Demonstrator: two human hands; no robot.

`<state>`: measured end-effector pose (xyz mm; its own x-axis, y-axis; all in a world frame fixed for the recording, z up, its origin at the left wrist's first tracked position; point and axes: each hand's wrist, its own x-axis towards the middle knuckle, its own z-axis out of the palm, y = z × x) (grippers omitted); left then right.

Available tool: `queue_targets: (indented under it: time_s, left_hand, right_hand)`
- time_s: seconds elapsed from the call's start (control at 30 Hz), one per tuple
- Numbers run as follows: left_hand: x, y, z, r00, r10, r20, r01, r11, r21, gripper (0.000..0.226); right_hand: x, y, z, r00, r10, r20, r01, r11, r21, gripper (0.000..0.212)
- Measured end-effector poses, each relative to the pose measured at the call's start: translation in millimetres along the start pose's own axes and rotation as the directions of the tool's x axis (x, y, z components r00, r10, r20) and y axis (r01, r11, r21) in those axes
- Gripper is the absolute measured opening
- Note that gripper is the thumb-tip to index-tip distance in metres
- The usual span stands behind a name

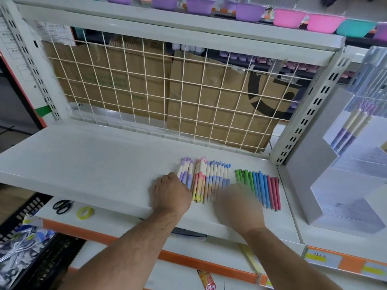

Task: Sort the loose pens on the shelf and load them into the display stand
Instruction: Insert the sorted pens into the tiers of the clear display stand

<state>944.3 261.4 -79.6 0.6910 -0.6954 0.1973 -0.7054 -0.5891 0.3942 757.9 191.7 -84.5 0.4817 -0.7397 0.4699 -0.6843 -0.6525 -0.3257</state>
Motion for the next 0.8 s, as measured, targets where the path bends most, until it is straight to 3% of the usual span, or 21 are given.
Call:
queue_targets:
  time_s: [0.53, 0.8]
  left_hand:
    - [-2, 2, -8, 0.999, -0.023, 0.048, 0.025, 0.998, -0.052, 0.024]
    - [-6, 3, -19, 0.994, -0.090, 0.055, 0.103, 0.949, -0.300, 0.015]
  right_hand:
    - [-3, 0, 1, 1.000, 0.025, -0.011, -0.025, 0.999, 0.025, 0.021]
    - [-2, -3, -2, 1.000, 0.011, 0.018, -0.011, 0.999, -0.030, 0.025]
